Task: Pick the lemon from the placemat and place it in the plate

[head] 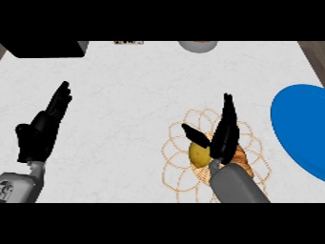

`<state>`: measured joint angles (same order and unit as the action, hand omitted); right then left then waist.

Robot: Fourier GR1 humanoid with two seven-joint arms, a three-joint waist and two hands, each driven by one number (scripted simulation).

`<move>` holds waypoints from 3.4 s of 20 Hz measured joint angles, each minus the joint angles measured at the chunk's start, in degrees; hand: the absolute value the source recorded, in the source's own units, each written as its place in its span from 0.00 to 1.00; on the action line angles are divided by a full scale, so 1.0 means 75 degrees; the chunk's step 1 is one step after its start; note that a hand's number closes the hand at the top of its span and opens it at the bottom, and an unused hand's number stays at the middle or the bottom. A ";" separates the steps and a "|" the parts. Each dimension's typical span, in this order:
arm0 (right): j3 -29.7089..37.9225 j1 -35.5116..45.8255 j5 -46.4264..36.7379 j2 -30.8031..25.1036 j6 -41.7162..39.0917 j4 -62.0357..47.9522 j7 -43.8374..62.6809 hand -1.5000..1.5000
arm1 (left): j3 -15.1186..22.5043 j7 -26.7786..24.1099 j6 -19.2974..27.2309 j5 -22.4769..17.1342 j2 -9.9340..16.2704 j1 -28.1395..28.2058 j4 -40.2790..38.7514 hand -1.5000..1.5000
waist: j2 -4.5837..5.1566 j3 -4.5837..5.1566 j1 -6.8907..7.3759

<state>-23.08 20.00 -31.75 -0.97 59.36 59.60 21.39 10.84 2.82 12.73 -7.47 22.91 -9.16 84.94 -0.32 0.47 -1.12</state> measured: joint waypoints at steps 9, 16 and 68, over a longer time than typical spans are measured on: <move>-0.0172 0.0466 -0.2283 0.0112 -0.1281 -0.0137 0.3103 0.00 | -0.0125 0.0264 0.0048 0.0016 -0.0024 -0.0274 -0.0318 0.50 | -0.0144 0.0027 -0.0252; -0.0489 0.0801 -0.2757 0.0118 -0.3581 0.0692 0.5528 0.00 | -0.0135 0.0364 0.0016 0.0013 -0.0056 -0.0375 -0.0324 0.50 | -0.0164 -0.0001 -0.0237; 0.0515 -0.1876 -0.2701 -0.1570 -0.7018 0.3562 0.4531 1.00 | -0.0642 0.0177 -0.0521 0.0514 -0.0587 -0.0596 -0.0658 0.50 | -0.0023 -0.0058 -0.0057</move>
<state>-19.21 5.93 -52.01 -12.74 6.73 86.31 55.38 6.02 4.15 8.82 -3.61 18.51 -13.63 80.00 -0.49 0.04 -1.55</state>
